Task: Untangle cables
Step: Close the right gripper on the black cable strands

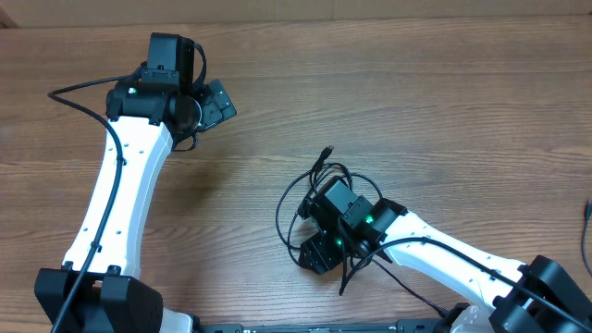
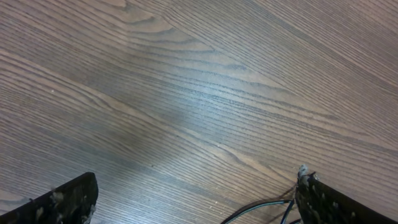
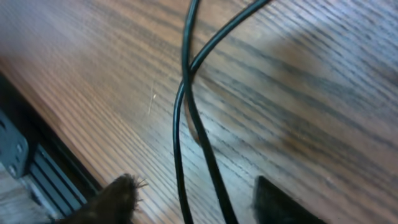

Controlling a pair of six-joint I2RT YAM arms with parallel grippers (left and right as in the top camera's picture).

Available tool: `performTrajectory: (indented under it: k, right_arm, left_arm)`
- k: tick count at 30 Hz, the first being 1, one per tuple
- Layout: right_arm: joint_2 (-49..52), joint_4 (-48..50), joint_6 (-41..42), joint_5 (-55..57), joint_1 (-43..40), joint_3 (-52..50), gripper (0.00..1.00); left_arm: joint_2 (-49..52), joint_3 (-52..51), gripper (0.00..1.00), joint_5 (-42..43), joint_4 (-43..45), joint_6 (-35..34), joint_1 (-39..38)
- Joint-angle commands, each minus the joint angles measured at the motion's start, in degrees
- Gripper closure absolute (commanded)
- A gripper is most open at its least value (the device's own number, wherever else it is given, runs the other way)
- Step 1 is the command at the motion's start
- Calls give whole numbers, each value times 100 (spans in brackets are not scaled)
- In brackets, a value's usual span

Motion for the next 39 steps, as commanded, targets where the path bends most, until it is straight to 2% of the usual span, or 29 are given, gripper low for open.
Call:
performTrajectory:
  k: [1, 2, 3, 28, 39]
  right_arm:
    - [-13, 13, -46, -31, 39, -28, 53]
    - [-13, 0, -55, -28, 39, -28, 59]
    - [-13, -13, -72, -28, 39, -28, 59]
    - [-13, -11, -173, -24, 42, -31, 59]
    - [216, 420, -129, -26, 39, -251, 59]
  left_arm:
    - [-39, 66, 0, 22, 4, 70, -33]
    - [-39, 66, 1, 22, 4, 70, -33]
    - [-39, 66, 0, 22, 4, 70, -33]
    - [-39, 66, 0, 22, 4, 70, -33]
    - [-39, 66, 0, 22, 4, 70, -33]
